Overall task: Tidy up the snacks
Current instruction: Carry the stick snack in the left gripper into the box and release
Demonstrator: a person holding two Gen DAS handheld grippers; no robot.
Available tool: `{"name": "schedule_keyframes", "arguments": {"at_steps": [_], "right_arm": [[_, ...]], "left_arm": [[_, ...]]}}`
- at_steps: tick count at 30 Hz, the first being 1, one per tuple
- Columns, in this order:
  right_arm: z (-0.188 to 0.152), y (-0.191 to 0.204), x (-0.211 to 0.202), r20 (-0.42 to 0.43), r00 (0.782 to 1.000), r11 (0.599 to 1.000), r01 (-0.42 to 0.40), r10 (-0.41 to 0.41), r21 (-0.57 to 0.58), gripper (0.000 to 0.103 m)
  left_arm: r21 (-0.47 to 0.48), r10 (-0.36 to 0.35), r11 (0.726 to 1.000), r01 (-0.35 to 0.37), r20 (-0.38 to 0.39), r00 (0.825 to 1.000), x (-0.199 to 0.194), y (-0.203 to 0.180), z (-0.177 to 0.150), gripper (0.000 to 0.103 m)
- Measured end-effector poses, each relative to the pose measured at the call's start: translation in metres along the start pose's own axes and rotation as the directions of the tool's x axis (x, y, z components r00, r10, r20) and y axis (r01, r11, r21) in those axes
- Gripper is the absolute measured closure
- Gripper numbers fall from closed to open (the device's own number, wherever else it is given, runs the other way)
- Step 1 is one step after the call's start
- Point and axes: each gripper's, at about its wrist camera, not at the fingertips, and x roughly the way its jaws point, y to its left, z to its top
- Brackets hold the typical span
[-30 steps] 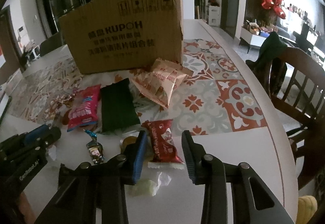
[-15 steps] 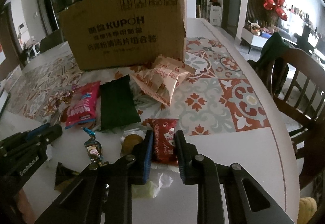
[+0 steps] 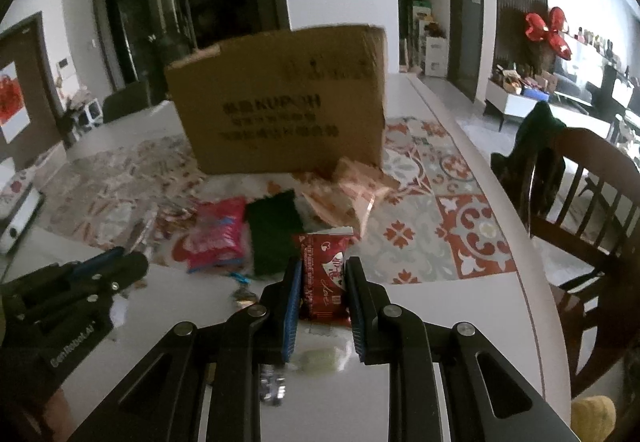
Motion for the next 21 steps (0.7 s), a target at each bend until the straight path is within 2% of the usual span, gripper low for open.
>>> {"name": "schedule_keyframes", "arguments": {"at_steps": [10,21], "right_arm": [[0.034,0.006,-0.035,0.076,0.995,0.998,-0.057,0.058,-0.018,0.080],[0.089,-0.005,-0.039,0.140,0.983,0.992,-0.123,0.119,0.022,0.080]], "left_arm": [[0.060,-0.023,0.998,0.016,0.101,0.995,-0.038,-0.012,0.037,0.082],[0.131,-0.061,0.991,0.040,0.164,0.985,-0.043,-0.021,0.098,0.083]]}}
